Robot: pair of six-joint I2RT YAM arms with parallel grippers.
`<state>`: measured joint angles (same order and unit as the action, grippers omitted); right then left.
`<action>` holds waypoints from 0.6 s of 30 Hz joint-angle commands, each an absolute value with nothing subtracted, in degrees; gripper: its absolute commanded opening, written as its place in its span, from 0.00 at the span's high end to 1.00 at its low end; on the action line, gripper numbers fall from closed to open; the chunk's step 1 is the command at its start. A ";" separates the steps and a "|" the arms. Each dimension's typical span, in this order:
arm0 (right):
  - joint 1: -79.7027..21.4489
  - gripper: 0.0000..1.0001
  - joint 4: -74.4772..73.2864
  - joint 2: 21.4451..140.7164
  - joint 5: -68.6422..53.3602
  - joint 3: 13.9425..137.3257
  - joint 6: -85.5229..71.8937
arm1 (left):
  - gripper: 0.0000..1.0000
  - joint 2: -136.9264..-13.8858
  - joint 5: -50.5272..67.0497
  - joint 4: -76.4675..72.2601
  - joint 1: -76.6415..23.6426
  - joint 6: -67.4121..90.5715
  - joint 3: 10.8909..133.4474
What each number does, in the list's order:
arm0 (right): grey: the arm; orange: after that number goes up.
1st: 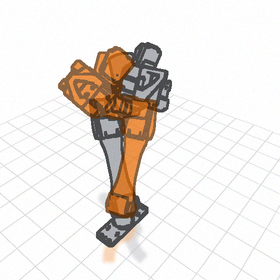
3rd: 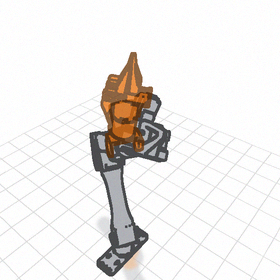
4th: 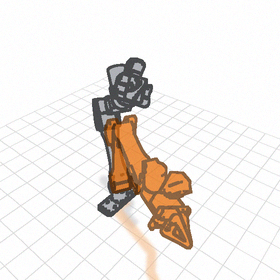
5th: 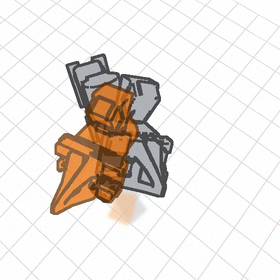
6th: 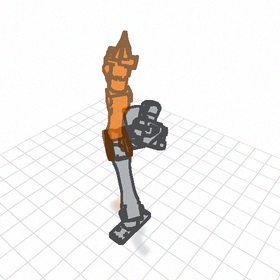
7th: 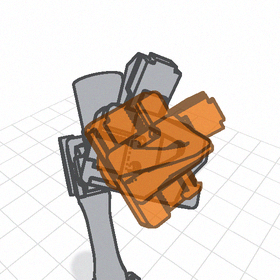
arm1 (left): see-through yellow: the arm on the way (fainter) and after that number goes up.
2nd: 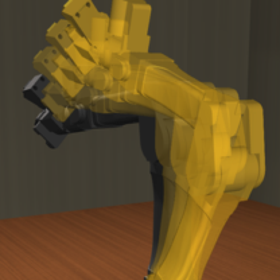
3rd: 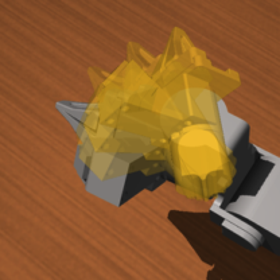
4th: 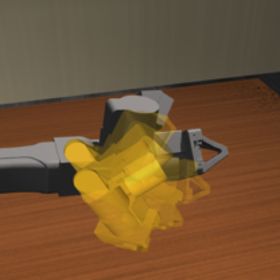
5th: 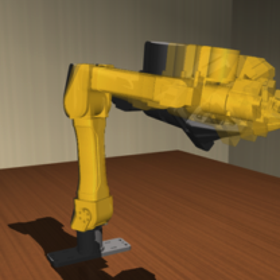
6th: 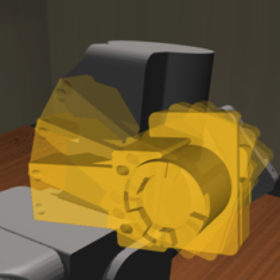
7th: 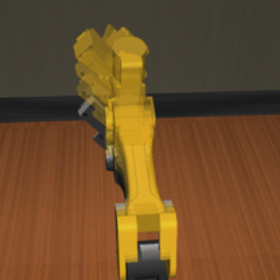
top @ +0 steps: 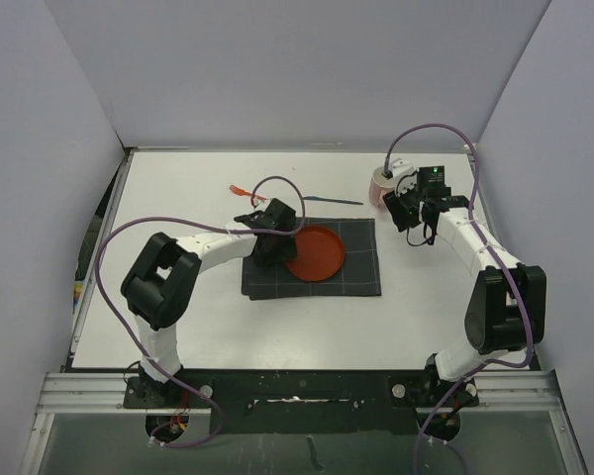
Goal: Set the dinner table for one person
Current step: Place the plate on the napkin.
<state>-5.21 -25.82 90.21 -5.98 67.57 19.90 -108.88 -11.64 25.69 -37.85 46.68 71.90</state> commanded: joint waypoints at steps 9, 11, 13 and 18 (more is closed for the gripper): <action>-14.72 0.89 -31.21 93.26 -9.41 70.85 24.53 | 0.02 -97.86 -17.53 29.81 -38.81 41.99 73.39; -17.59 1.00 -31.72 95.40 -7.31 71.38 25.76 | 0.02 -96.08 -17.15 30.39 -38.85 40.03 73.75; -19.43 1.00 -32.38 97.26 -7.31 72.63 26.31 | 0.02 -93.78 -17.01 31.01 -39.02 38.21 73.73; -21.89 1.00 -32.47 101.08 -6.63 76.34 26.40 | 0.02 -88.68 -18.56 35.97 -38.51 37.88 71.60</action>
